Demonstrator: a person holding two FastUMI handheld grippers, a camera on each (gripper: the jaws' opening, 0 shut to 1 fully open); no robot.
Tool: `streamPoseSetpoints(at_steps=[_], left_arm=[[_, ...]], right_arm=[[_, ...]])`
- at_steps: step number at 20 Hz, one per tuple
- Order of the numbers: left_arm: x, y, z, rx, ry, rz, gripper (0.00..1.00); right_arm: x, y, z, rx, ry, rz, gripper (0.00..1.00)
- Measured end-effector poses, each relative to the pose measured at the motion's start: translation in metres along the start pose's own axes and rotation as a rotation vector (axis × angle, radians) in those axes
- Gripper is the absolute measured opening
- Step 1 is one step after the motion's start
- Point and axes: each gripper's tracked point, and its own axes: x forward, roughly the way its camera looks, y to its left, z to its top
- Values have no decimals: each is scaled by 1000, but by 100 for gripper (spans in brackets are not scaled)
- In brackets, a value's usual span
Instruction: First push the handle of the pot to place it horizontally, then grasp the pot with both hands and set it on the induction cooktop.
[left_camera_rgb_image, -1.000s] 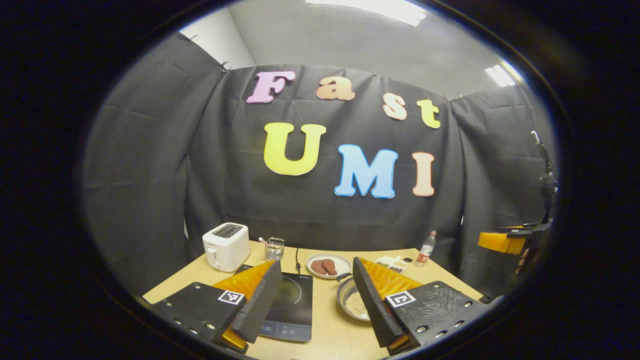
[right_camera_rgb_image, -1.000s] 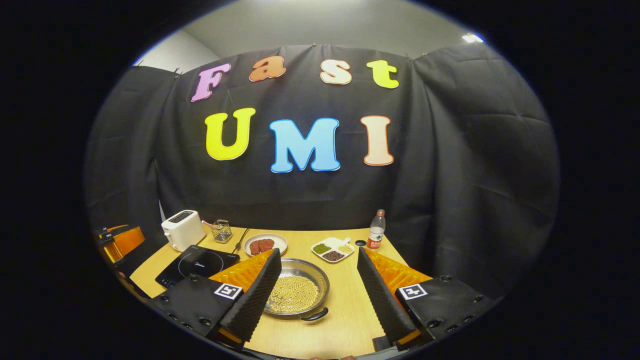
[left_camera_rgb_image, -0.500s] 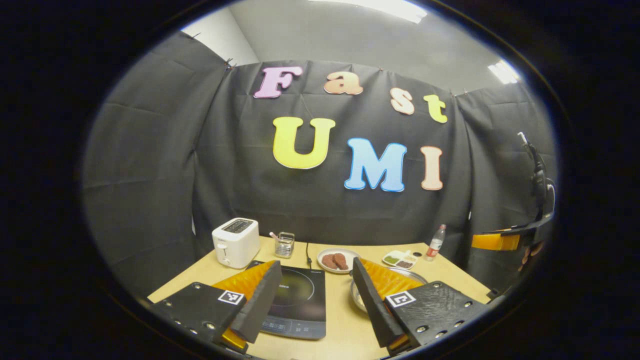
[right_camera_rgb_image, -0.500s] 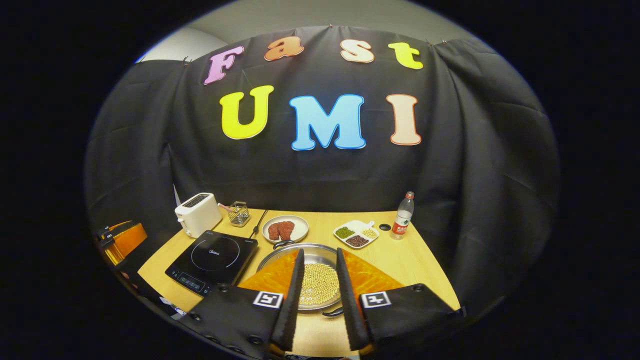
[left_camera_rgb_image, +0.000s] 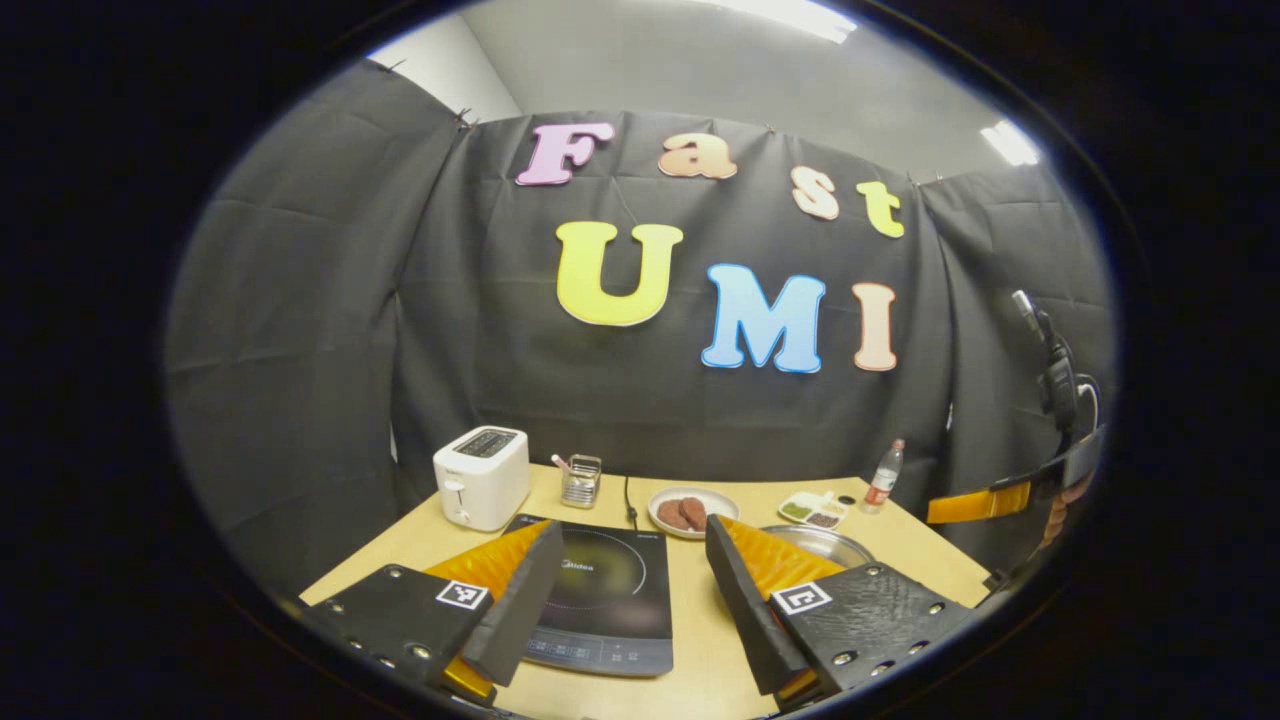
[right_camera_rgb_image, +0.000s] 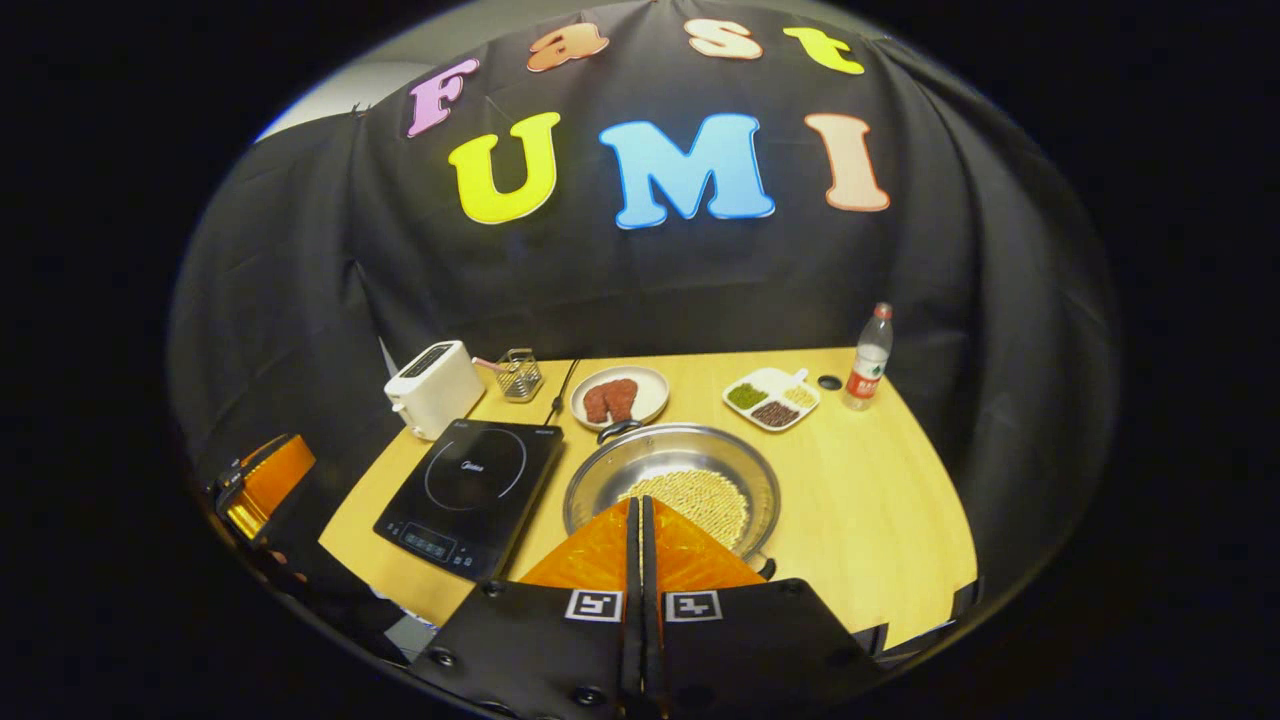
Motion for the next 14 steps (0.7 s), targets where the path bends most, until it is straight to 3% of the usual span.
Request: streamPoseSetpoints(at_steps=[6, 14], left_arm=[[0, 9, -11, -10, 31, -13, 87], [4, 22, -19, 8, 67, 29, 87]], right_arm=[[10, 3, -34, -3, 117, -4, 2], [34, -11, -86, -14, 263, -10, 2]])
